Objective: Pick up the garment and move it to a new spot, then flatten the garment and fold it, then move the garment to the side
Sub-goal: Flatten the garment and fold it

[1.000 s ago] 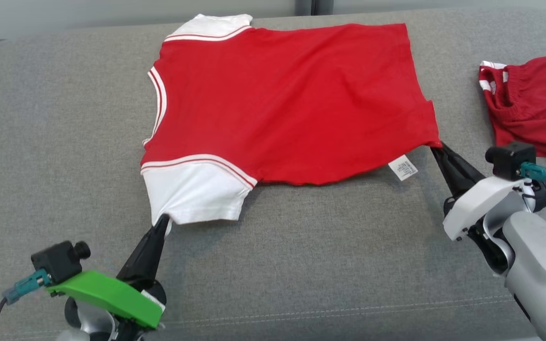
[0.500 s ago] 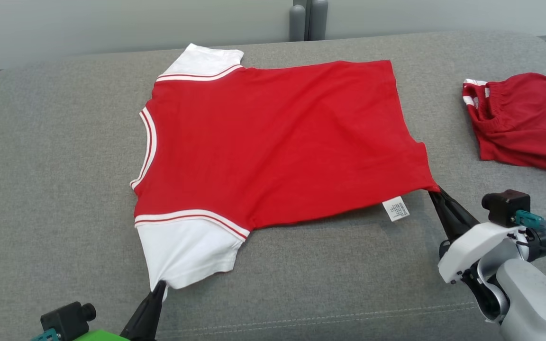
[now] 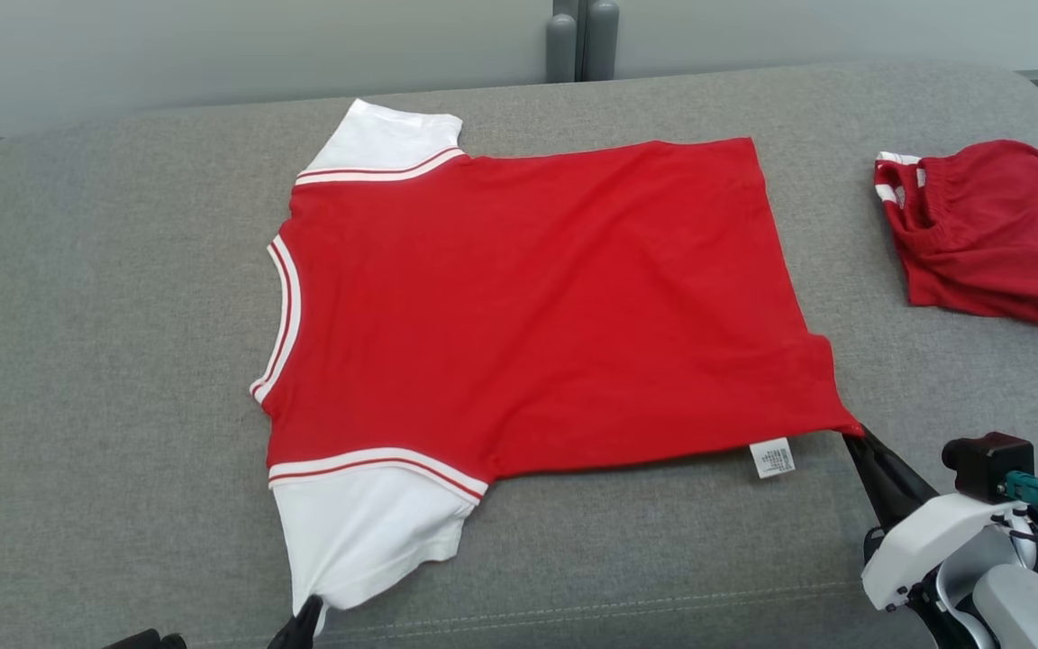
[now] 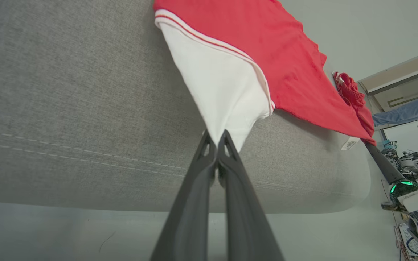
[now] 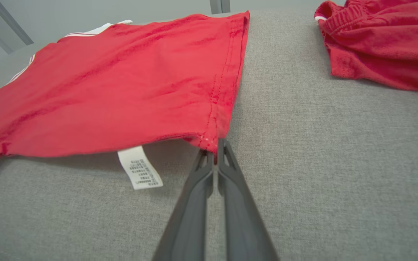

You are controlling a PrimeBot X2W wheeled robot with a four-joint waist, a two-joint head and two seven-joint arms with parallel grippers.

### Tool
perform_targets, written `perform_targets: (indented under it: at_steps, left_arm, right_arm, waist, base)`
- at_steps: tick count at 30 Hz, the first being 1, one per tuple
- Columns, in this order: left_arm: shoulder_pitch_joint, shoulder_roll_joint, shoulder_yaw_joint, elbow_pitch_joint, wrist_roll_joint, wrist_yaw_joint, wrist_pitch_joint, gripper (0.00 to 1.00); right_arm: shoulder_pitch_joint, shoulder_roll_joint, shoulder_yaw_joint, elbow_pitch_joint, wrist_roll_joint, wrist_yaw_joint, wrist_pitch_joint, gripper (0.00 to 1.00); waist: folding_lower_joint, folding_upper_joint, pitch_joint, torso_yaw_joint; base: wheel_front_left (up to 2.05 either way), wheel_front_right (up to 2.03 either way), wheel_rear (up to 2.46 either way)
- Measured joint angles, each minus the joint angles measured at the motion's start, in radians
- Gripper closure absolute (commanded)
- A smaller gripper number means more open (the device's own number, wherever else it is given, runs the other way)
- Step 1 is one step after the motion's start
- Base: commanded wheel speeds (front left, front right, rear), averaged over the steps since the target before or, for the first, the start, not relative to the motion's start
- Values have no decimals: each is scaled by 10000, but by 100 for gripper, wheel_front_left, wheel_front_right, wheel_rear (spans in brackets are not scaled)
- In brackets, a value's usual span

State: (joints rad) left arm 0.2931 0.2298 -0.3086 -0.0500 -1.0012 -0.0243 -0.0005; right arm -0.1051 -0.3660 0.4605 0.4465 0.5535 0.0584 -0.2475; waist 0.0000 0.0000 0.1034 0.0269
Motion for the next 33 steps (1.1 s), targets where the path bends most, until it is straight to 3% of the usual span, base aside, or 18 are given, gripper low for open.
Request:
perform_targets:
  at_steps: [9, 19, 20, 23, 24, 25, 26, 28, 29, 33]
  left_arm:
    - [-27, 98, 107, 382, -23, 0, 40, 100]
    - [-290, 75, -303, 1388, 163, 29, 347, 100]
    - [-374, 69, -320, 1423, 232, 29, 347, 100]
    - [-613, 35, -341, 1553, 282, 79, 343, 100]
    - [-672, 27, -334, 1595, 286, 81, 324, 98]
    - [-717, 27, -326, 1630, 291, 104, 288, 76]
    - [-751, 35, -320, 1670, 330, 173, 288, 64]
    - [-800, 44, -272, 1758, 387, 244, 257, 18]
    - [-810, 58, -226, 1783, 405, 255, 244, 0]
    - [-820, 159, -59, 1914, 460, 288, 111, 0]
  right_arm:
    - [130, 86, 67, -128, -165, 31, 0, 100]
    - [357, 173, 462, 545, -485, 113, 0, 100]
    - [357, 169, 458, 587, -583, 107, 0, 93]
    - [339, 190, 458, 688, -711, 104, 0, 39]
    - [331, 211, 458, 709, -725, 102, 0, 0]
    - [327, 236, 458, 723, -754, 102, 0, 0]
    - [327, 253, 456, 742, -794, 98, 0, 0]
    - [326, 278, 456, 800, -803, 98, 0, 0]
    - [326, 278, 454, 813, -830, 92, 0, 0]
    - [335, 261, 384, 940, -901, 12, 0, 0]
  waist:
    - [0, 0, -132, 30]
    - [0, 0, -382, -66]
    - [0, 0, -395, -79]
    - [0, 0, -397, -104]
    - [0, 0, -395, -112]
    - [0, 0, -389, -119]
    - [0, 0, -374, -124]
    - [0, 0, -355, -134]
    - [0, 0, -348, -137]
    - [0, 0, -309, -147]
  base:
    - [0, 0, 0]
    - [0, 0, 0]
    - [0, 0, 0]
    - [0, 0, 0]
    - [0, 0, 0]
    - [0, 0, 0]
    - [0, 0, 0]
    - [0, 0, 0]
    - [0, 0, 0]
    - [0, 0, 0]
